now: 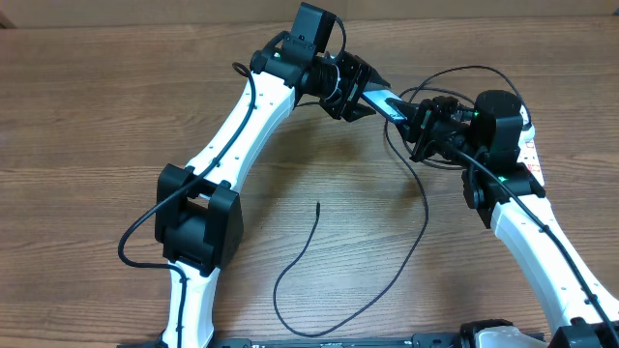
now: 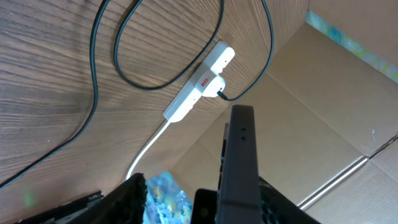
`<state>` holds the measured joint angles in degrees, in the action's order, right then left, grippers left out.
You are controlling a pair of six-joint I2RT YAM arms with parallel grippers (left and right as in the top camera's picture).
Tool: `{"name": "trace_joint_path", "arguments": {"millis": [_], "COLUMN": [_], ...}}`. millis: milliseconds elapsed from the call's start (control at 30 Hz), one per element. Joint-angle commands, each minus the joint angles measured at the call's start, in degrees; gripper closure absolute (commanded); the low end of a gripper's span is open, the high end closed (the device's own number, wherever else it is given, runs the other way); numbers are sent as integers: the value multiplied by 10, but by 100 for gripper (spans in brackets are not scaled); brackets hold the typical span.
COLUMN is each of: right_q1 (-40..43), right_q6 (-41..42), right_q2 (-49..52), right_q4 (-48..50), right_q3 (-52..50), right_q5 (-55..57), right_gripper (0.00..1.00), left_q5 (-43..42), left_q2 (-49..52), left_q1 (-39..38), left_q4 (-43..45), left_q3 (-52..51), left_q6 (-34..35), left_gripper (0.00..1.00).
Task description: Plug charger to phone and switch on socket
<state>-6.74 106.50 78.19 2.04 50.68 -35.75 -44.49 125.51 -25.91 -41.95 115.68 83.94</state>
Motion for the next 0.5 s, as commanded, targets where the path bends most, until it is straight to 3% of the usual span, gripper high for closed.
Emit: {"name": "trace_joint_path", "arguments": {"millis": [0,467], "right_q1": [-3,-3], "right_q6": [0,-2], "right_q2": [-3,-3], "right_q4": [11,11], "right_q3": [11,11], "right_q5": [-30,-34], "right_gripper": [96,96], "left_q5": [2,1], "left_q2": [0,0], "left_q1": [-12,-12], "left_q4": [3,2], "left_q3": [14,14], "left_q6": [1,0], "left_gripper": [51,81]}}
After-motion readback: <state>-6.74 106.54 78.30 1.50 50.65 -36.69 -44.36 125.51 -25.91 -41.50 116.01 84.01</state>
